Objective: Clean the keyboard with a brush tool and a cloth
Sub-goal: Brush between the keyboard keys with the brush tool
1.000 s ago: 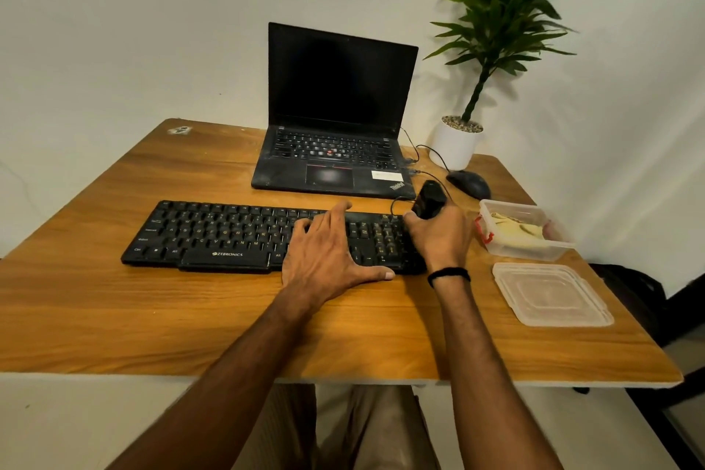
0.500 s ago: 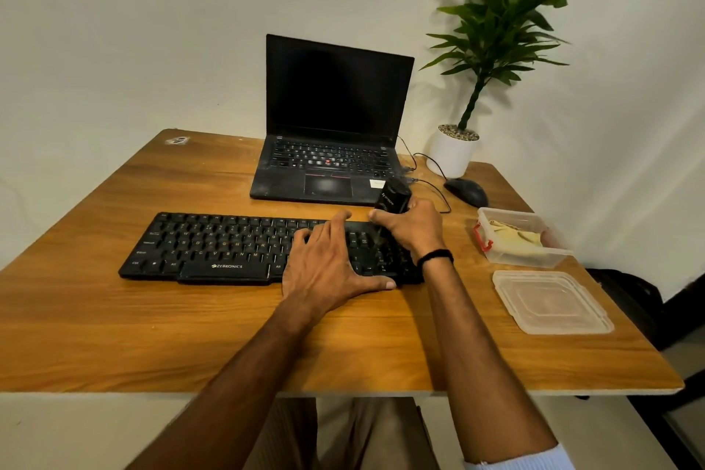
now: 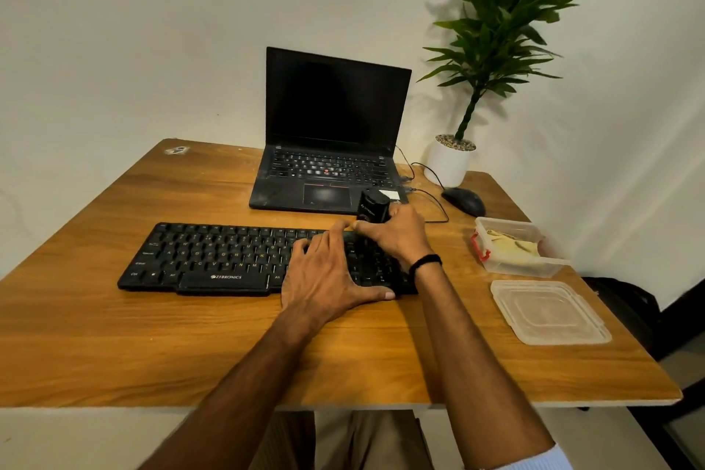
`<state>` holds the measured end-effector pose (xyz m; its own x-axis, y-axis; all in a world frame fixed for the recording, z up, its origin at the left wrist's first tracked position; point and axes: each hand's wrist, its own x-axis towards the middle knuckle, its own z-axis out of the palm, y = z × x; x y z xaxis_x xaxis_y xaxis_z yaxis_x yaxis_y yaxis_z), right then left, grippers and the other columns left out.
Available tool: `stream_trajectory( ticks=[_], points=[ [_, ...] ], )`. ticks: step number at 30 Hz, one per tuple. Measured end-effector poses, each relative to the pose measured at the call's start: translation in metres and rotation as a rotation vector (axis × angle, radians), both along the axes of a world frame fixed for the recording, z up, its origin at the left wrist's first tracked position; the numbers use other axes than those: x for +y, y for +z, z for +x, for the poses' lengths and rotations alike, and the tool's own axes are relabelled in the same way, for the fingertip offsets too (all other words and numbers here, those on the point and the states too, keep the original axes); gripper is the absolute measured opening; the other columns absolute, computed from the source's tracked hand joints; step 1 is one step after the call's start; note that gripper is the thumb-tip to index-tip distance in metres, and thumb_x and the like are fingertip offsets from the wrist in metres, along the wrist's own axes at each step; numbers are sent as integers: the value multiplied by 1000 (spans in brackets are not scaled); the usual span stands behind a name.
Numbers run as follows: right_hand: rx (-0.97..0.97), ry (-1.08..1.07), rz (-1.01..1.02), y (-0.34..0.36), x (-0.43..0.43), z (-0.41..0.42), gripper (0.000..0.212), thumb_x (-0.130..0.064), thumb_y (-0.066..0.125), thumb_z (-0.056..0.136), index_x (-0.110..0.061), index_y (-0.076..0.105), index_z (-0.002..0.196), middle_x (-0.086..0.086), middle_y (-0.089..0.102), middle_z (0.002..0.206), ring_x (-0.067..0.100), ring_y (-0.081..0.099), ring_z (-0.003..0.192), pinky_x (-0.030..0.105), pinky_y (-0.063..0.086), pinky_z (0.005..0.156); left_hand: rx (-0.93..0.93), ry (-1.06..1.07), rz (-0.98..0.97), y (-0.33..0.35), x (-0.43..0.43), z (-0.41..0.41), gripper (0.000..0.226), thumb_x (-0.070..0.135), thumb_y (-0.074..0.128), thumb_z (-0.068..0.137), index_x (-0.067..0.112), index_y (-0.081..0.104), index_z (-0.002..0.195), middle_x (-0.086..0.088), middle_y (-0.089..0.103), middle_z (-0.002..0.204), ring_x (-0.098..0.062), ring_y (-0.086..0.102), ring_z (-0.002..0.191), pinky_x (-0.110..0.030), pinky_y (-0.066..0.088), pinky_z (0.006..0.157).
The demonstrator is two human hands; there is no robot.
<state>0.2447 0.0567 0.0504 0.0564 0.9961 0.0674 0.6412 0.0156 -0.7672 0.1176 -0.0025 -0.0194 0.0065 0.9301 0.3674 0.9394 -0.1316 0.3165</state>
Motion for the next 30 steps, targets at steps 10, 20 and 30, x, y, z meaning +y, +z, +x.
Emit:
stream_trajectory(
  ticks=[10, 20, 30],
  points=[
    [-87, 22, 17, -4, -14, 7, 28, -32, 82, 78, -17, 70, 98, -3, 71, 88, 10, 66, 78, 18, 50, 57, -33, -3, 14, -1, 2, 0, 137, 107, 49, 52, 21, 17, 154, 0, 55, 141, -17, 52, 131, -40, 31, 116],
    [-73, -112, 149, -5, -31, 31, 26, -34, 79, 81, -19, 70, 100, -7, 69, 89, 3, 59, 73, 10, 40, 55, -9, 2, 23, -1, 0, 0, 136, 108, 47, 52, 22, 18, 153, -1, 55, 142, -19, 52, 131, -42, 31, 116],
    [-87, -131, 161, -10, -44, 35, 25, -35, 80, 79, -17, 71, 94, -1, 73, 87, 7, 61, 70, 13, 44, 52, -8, -2, 0, -1, -2, 1, 136, 106, 49, 52, 21, 17, 154, -2, 55, 143, -19, 52, 132, -43, 31, 117]
  ],
)
